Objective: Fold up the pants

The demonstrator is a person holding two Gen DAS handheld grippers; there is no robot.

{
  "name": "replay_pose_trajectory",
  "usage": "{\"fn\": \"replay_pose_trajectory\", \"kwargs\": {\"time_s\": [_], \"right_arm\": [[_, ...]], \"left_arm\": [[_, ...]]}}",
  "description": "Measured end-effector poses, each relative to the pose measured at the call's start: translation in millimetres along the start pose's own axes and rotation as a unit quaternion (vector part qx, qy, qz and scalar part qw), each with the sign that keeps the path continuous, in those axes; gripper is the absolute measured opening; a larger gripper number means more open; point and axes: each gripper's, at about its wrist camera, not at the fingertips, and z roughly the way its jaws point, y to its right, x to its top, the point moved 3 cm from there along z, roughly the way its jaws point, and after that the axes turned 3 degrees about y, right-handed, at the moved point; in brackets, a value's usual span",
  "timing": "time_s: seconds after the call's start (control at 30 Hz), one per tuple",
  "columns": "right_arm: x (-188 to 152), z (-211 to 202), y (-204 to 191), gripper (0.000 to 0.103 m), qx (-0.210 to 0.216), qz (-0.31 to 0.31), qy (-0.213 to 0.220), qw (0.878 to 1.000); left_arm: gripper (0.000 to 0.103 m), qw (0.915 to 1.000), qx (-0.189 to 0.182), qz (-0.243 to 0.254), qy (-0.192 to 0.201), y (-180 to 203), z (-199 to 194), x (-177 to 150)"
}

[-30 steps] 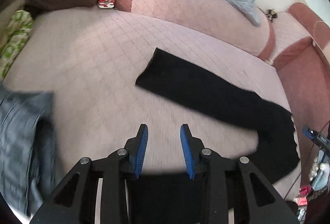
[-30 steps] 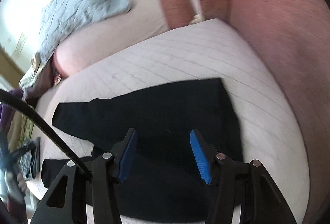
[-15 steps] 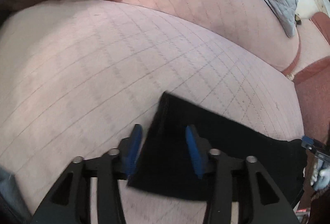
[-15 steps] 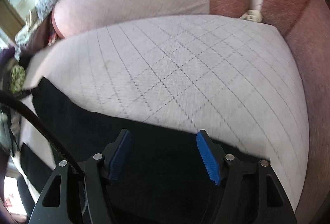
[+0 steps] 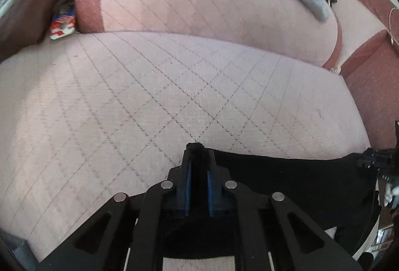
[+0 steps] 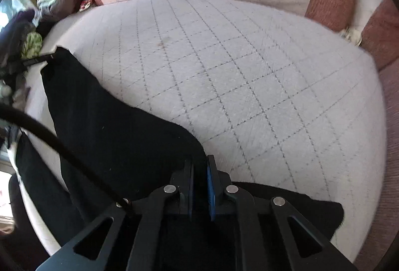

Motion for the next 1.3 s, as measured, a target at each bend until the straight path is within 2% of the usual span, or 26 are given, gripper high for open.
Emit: {"fn": "replay_pose_trajectory", "kwargs": {"time_s": [0.13,0.27,0.37,0.53,0.67,0.77,0.87,0.9,0.97,1.03,1.13,1.2,1.3], "right_arm": [[-7.3,-21.5,-11.4,0.010,-0.022,0.008,0.029,0.999],[-17.1,-52.0,-26.1,0.010,-0.024,0.025,0.056,0.998],[-38.6,-82.5,-34.1,0.010,-0.023,0.032,0.073,0.997],[-85.8,-114.2,-54.8,0.010,-0.017,0.038,0.075,0.996],[-131.6,-117.1,-75.9,0.011,-0.007,0.035,0.053,0.998],[-166.3,-112.0,-86.8,0.012,-0.005,0.024,0.018,1.000],[-195.4,-106.5,-93.1,0.021,-0.006,0.021,-0.024,0.999],[-201.6,-106.3,-92.3,0.022,-0.006,0.023,-0.032,0.999],[-213.7,-110.4,-88.8,0.029,-0.014,0.029,-0.045,0.998],[-220.7,-121.1,-81.0,0.036,-0.025,0.039,-0.039,0.998],[-221.8,-142.2,-67.1,0.037,-0.037,0.068,-0.015,0.997],[-217.3,-153.9,-66.1,0.037,-0.035,0.079,0.007,0.996],[-193.5,-160.0,-82.5,0.040,-0.011,0.089,0.046,0.995]], "left_arm": [[0.009,0.9994,-0.011,-0.008,0.033,3.5,-39.3,-8.2],[0.009,0.9967,-0.025,-0.009,0.077,10.7,-83.8,-21.6],[0.010,0.9940,-0.033,0.001,0.104,18.7,-120.3,-44.4],[0.010,0.9898,-0.023,0.029,0.138,26.3,-176.8,-110.3],[0.010,0.9896,-0.014,0.032,0.140,24.4,-198.1,-172.4],[0.010,0.9924,-0.015,0.026,0.119,16.2,-199.7,-221.4],[0.010,0.9953,-0.008,0.011,0.095,7.9,-200.8,-253.4],[0.011,0.9960,0.007,0.005,0.089,2.9,-202.1,-264.6],[0.011,0.9969,0.009,-0.009,0.078,-5.1,-206.3,-276.8],[0.011,0.9962,0.018,-0.022,0.083,-13.4,-217.4,-283.9],[0.011,0.9938,0.027,-0.045,0.098,-27.8,-235.0,-285.8],[0.011,0.9922,0.018,-0.064,0.106,-34.7,-239.5,-277.0],[0.014,0.9932,0.022,-0.077,0.085,-31.3,-224.2,-262.0]]}}
